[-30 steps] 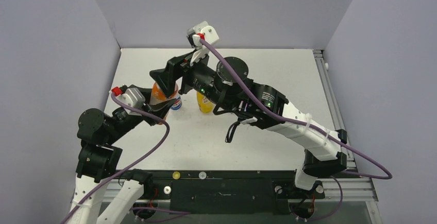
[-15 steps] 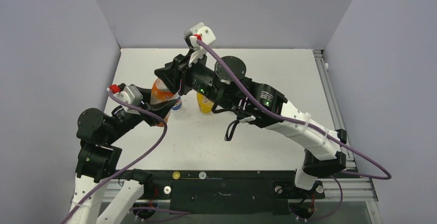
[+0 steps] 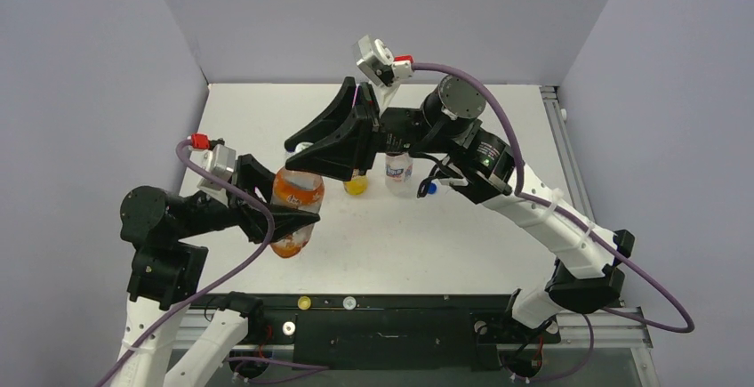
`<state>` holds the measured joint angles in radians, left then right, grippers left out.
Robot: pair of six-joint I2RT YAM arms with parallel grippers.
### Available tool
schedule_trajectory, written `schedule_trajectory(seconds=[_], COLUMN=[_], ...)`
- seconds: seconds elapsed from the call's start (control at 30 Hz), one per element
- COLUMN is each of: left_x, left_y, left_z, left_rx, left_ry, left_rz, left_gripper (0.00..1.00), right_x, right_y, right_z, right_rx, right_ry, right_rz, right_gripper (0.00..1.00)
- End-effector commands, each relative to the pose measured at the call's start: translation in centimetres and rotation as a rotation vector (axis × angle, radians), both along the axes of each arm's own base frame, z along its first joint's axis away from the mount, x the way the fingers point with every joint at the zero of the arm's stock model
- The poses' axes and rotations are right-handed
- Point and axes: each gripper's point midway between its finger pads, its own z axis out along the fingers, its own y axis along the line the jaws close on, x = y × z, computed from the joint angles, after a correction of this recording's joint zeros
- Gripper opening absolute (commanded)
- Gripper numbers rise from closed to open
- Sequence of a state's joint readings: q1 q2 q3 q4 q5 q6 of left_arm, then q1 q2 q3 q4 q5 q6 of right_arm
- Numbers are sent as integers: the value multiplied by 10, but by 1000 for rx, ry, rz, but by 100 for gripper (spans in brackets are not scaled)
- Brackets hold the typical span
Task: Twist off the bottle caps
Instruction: Unscrew the bottle cap from the plastic bottle.
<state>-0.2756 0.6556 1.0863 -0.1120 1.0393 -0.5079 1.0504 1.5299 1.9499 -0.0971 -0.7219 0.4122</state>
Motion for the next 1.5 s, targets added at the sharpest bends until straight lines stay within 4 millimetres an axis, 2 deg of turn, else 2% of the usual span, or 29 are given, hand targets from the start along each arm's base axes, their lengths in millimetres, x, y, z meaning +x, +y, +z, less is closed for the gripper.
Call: schedule_trajectory(seconds=[0.0, 0.1, 0.13, 0.17, 0.2, 0.23, 0.27, 0.3, 0.37, 0.43, 0.5, 0.53, 0.57, 0.7, 0.83, 1.07, 1.2, 1.47], left_x=[-28, -27, -26, -26, -23, -21, -13, -9, 8, 33, 49, 54, 64, 85, 95, 94, 93, 79], left_y=[-2, -3, -3, -3, -3, -3, -3, -2, 2, 12, 21, 24, 30, 51, 63, 62, 61, 50], left_z=[6, 5, 5, 5, 5, 5, 5, 6, 1, 1, -1, -1, -2, -3, -5, -2, -1, -7], left_rx=[16, 23, 23, 22, 20, 21, 13, 16, 27, 27, 52, 72, 78, 121, 157, 149, 141, 127], left_ry=[34, 49, 47, 35, 31, 6, 2, -43, -99, -171, -229, -277, -283, -372, -399, -402, -396, -366], left_rz=[-147, -165, -162, -157, -144, -128, -90, -61, 45, 207, 309, 343, 406, 577, 658, 656, 645, 555], left_gripper=[5, 3, 3, 3, 2, 2, 0, 0, 0, 0, 3, 3, 3, 3, 1, 0, 0, 0], right_x=[-64, -55, -42, -37, -18, -10, 12, 26, 37, 43, 48, 58, 68, 73, 76, 66, 66, 71], right_y=[-45, -39, -33, -33, -29, -32, -32, -37, -43, -43, -39, -48, -39, -18, -3, 15, 23, 24], right_z=[51, 46, 39, 34, 37, 35, 38, 38, 40, 40, 38, 47, 32, 13, 2, 2, 0, 2], right_rx=[163, 132, 98, 66, 72, 55, 58, 48, 43, 21, -20, -5, -52, -98, -123, -101, -95, -74], right_ry=[-162, -181, -170, -152, -152, -136, -126, -105, -95, -89, -65, -22, 3, 48, 74, 95, 110, 112], right_rz=[279, 235, 168, 129, 11, -57, -203, -305, -419, -519, -630, -711, -758, -800, -798, -710, -683, -664], right_gripper=[0, 2, 9, 37, 56, 74, 77, 79, 80, 81, 81, 81, 81, 82, 77, 71, 59, 16])
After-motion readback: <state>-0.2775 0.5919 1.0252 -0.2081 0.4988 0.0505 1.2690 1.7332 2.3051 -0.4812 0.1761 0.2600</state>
